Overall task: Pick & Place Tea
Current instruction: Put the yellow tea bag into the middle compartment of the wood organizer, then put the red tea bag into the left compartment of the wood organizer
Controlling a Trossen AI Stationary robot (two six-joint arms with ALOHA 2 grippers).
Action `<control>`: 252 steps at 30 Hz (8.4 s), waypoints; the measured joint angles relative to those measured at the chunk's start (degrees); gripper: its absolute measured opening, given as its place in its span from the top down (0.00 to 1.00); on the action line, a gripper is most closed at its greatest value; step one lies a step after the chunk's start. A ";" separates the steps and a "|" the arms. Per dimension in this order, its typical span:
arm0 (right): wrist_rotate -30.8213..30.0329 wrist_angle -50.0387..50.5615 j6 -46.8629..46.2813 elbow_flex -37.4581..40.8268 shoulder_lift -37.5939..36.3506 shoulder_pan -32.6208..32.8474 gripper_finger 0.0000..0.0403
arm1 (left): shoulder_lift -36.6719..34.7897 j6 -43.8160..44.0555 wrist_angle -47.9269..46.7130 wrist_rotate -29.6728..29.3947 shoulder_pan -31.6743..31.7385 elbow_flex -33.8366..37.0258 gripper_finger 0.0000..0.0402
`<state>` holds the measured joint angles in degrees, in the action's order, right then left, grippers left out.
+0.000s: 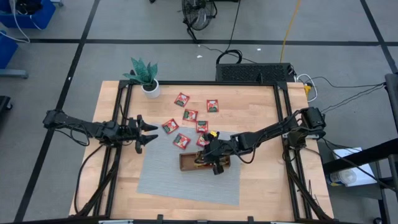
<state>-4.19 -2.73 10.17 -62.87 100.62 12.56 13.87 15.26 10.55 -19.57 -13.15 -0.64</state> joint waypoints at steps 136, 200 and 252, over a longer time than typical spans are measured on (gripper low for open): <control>6.19 -23.77 -10.87 61.78 -77.96 -22.19 0.97 | 0.00 0.18 0.23 0.00 -0.02 -0.04 0.49; -1.76 -22.52 -14.00 62.03 -79.65 -25.94 0.96 | 67.38 2.60 -34.79 10.37 42.26 -54.72 0.32; -1.77 -22.50 -14.00 62.03 -79.66 -25.94 0.97 | 94.85 2.96 -34.91 11.34 45.53 -61.84 0.97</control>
<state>-5.96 -25.23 -3.82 -0.84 20.96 -13.39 108.72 18.22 -24.36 -8.23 32.38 -62.48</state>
